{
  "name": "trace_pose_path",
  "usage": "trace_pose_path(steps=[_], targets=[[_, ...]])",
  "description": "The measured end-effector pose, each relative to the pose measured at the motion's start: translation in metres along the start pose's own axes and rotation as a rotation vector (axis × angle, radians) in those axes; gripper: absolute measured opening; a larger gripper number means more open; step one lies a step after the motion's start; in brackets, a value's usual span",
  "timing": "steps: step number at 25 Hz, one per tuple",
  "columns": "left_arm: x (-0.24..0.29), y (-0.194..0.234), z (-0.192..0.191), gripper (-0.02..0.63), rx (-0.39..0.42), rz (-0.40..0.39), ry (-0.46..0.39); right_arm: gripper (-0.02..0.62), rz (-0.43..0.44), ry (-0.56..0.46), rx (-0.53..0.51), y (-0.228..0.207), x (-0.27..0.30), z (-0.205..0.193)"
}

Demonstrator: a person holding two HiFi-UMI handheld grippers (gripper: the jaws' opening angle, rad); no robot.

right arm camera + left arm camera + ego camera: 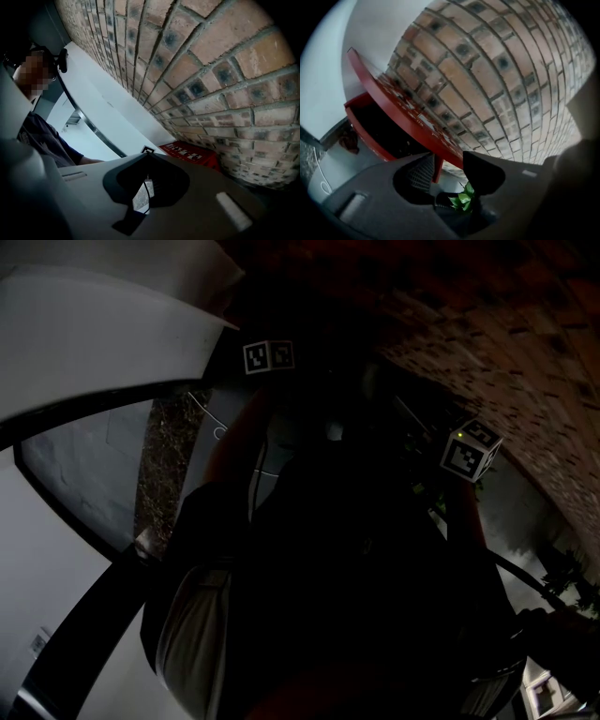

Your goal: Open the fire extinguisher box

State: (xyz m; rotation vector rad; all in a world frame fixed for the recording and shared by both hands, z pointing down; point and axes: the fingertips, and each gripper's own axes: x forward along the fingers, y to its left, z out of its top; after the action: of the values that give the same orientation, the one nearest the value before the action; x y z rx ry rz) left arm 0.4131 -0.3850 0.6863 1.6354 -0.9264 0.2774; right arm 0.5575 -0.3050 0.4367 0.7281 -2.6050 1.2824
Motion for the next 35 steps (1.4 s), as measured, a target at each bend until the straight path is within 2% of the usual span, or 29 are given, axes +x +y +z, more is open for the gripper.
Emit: trace_pose_path(steps=[4,7,16,27,31,35], targets=[[-0.006,-0.015,0.020,0.189,0.091,0.002,0.009,0.000,0.009,-0.037,-0.032,0.003,0.003,0.009],[0.000,-0.025,0.036,0.189,0.154,-0.001,0.000,0.000,0.008,-0.046,-0.005,-0.003,-0.005,0.006],[0.019,-0.052,0.080,0.189,0.236,-0.003,-0.047,0.000,-0.038,-0.080,0.058,-0.025,-0.028,0.002],[0.044,-0.077,0.128,0.190,0.277,0.010,-0.113,0.000,-0.069,-0.103,0.084,-0.039,-0.032,0.010],[0.042,-0.072,0.132,0.190,0.256,0.037,-0.125,0.000,-0.065,-0.081,0.095,-0.043,-0.032,0.009],[0.047,-0.073,0.136,0.190,0.254,0.049,-0.124,0.000,-0.069,-0.100,0.102,-0.052,-0.041,0.015]])
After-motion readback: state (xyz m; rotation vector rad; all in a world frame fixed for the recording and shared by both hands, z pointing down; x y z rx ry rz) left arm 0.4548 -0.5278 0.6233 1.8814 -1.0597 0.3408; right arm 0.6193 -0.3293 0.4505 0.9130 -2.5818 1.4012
